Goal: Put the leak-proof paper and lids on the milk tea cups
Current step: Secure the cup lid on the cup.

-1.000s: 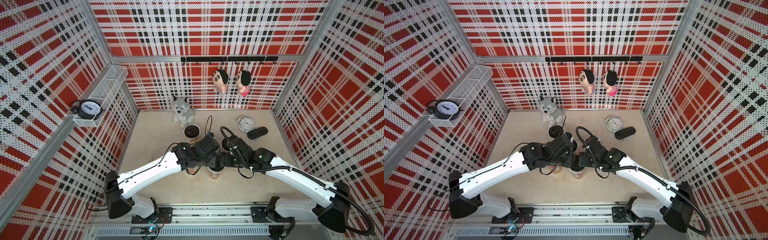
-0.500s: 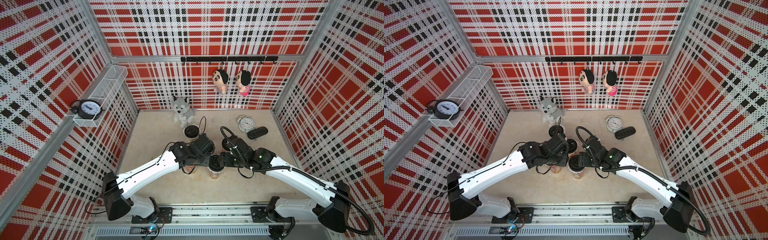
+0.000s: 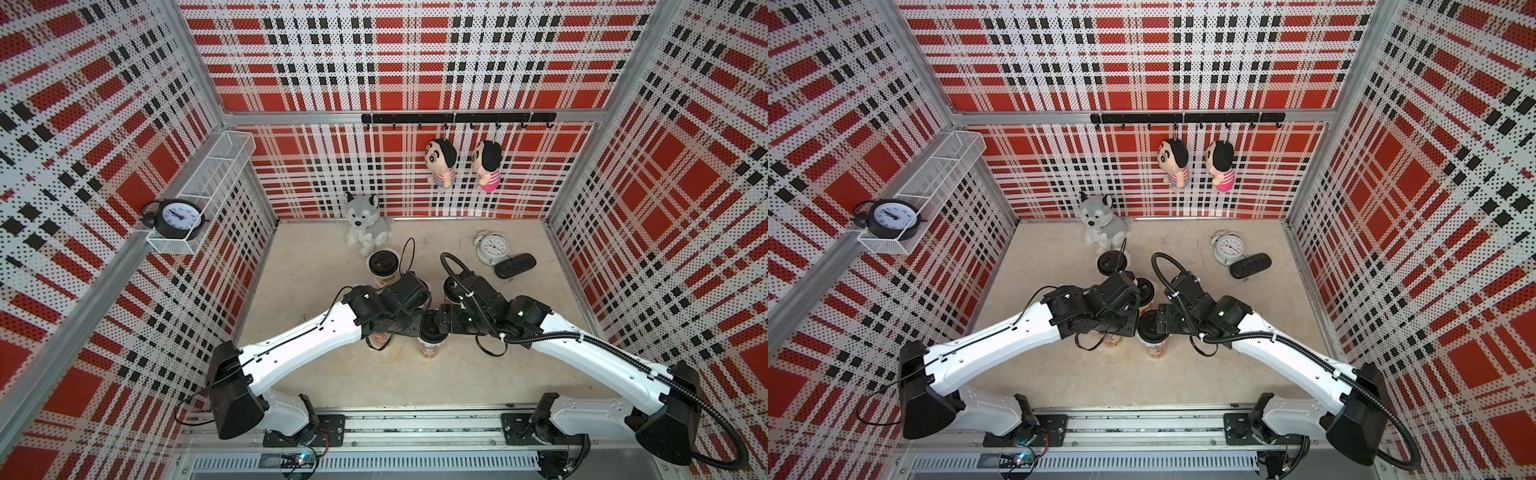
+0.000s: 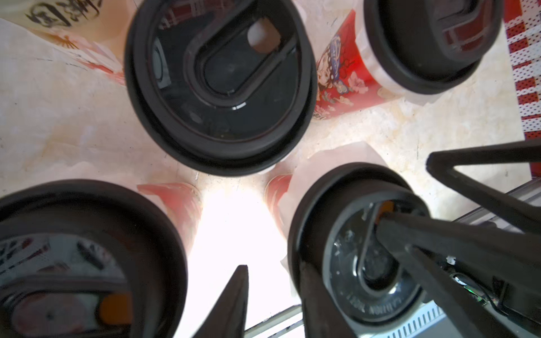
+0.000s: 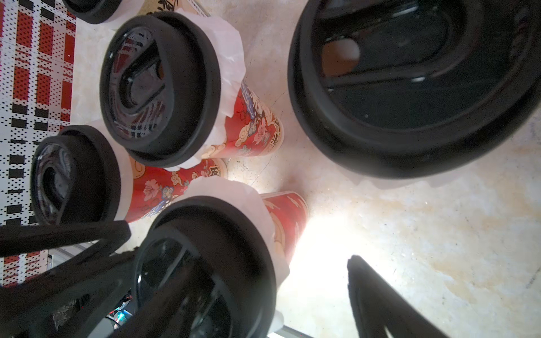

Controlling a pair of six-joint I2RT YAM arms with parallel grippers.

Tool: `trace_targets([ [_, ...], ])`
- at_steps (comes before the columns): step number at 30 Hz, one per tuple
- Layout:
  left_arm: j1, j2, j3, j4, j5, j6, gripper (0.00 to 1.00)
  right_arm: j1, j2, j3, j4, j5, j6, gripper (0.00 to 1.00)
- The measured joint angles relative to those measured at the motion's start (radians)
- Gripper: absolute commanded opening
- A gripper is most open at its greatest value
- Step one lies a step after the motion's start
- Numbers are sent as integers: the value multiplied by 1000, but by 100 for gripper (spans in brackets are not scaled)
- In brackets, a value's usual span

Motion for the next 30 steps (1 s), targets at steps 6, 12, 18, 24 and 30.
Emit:
trace_targets([
  [6,-1,5,0,3,0,0,35,0,0,-5,8,-3,0,81],
  [12,-6,3,-25,31,-6,-7,35,0,0,-12,23,-10,0,81],
  [18,-17,-19,-86,95,-24,-29,35,0,-3,-20,34,-13,0,81],
  [24,-25,-31,-106,120,-39,-47,35,0,-5,-22,36,-13,0,81],
  [30,-29,6,-29,36,-57,-43,38,0,-7,-22,36,-13,0,81],
])
